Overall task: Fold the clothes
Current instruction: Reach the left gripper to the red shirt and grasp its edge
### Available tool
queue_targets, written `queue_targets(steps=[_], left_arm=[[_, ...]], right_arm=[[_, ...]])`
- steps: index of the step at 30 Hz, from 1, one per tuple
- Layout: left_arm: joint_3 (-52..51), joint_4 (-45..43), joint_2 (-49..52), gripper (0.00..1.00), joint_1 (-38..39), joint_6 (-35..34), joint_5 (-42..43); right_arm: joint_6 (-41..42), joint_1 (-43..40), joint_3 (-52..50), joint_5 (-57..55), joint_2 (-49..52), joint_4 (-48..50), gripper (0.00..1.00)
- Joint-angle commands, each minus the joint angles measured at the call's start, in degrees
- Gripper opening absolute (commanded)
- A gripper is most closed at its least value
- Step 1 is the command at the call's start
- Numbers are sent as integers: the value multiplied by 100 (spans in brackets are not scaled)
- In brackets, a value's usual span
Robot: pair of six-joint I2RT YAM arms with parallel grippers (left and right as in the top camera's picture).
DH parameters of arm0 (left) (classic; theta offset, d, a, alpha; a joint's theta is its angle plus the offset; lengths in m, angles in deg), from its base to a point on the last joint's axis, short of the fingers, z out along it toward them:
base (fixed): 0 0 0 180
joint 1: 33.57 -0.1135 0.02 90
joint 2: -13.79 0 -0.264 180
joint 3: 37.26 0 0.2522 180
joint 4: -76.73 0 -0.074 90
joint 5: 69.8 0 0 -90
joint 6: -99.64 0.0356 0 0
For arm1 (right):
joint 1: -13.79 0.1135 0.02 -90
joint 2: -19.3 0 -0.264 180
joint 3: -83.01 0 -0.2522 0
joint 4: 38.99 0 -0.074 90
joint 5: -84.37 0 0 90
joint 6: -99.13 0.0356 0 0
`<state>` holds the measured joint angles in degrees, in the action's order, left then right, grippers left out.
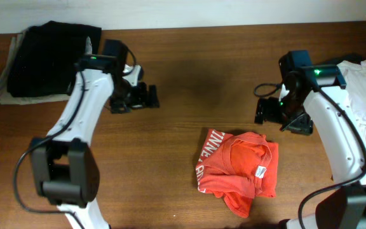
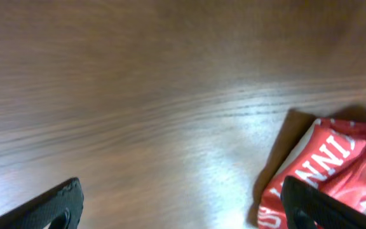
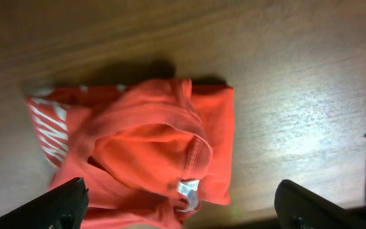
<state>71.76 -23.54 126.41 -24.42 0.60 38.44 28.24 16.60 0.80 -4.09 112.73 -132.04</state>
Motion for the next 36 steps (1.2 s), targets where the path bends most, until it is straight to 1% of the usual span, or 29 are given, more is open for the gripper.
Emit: queue_targets(steps=[1, 3, 4, 6, 8, 14, 17, 20, 24, 32, 36], left_arm=[[-181, -186, 503, 99, 175, 295, 920], [-208, -240, 675, 99, 313, 688, 1370], [-212, -254, 739, 99, 385, 774, 1506], [-212, -293, 850, 99, 555, 831, 1663], [-223, -330, 981, 99, 796, 876, 1716], [-225, -382, 1305, 99, 1189, 909, 1764], [-256, -407, 1517, 99, 1244, 920, 2168], [-256, -391, 1703, 99, 1246, 1287, 2793], [-315, -229, 1899, 99, 1263, 1626, 3254], [-1038, -372, 1899, 99, 1493, 1650, 3598], [-1117, -525, 1899, 99, 1497, 1569, 3801]], right_arm=[[-181, -63, -671, 190, -9, 133, 83], [-175, -66, -1058, 396, -11, 323, 78], [-179, -63, -1224, 531, -11, 393, 77], [-262, -59, -1467, 752, -11, 444, 77], [-262, -59, -1646, 730, -11, 474, 77], [-262, -61, -1661, 706, -11, 542, 78], [-262, -63, -1661, 699, -11, 621, 78], [-262, -63, -1661, 684, -11, 684, 78], [-262, -63, -1661, 684, -11, 778, 78], [-260, -66, -1661, 688, -11, 861, 78], [-260, -66, -1661, 688, -11, 866, 78]])
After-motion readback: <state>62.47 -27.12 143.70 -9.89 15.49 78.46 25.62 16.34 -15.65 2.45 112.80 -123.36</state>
